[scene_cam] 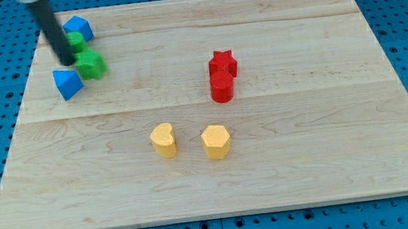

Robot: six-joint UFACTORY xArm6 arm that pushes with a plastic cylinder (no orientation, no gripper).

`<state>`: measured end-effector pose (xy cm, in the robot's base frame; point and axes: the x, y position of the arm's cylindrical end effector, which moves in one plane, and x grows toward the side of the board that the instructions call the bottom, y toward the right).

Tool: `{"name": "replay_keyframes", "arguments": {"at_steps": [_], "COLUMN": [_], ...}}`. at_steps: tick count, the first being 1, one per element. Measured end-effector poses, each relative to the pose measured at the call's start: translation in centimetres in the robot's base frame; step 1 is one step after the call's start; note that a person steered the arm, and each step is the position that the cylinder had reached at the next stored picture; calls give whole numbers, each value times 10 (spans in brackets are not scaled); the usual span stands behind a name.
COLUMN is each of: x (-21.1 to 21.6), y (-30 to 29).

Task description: Place the green star to the top left of the red star

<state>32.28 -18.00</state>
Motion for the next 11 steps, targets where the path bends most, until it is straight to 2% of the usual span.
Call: {"name": "replay_keyframes", "arguments": {"at_steps": [1,2,4,5,6,7,9,10,11], "x": [17,38,31,31,30,4,3,0,-3], "y": [-21,-5,89,98,74,80,170,142,152]}}
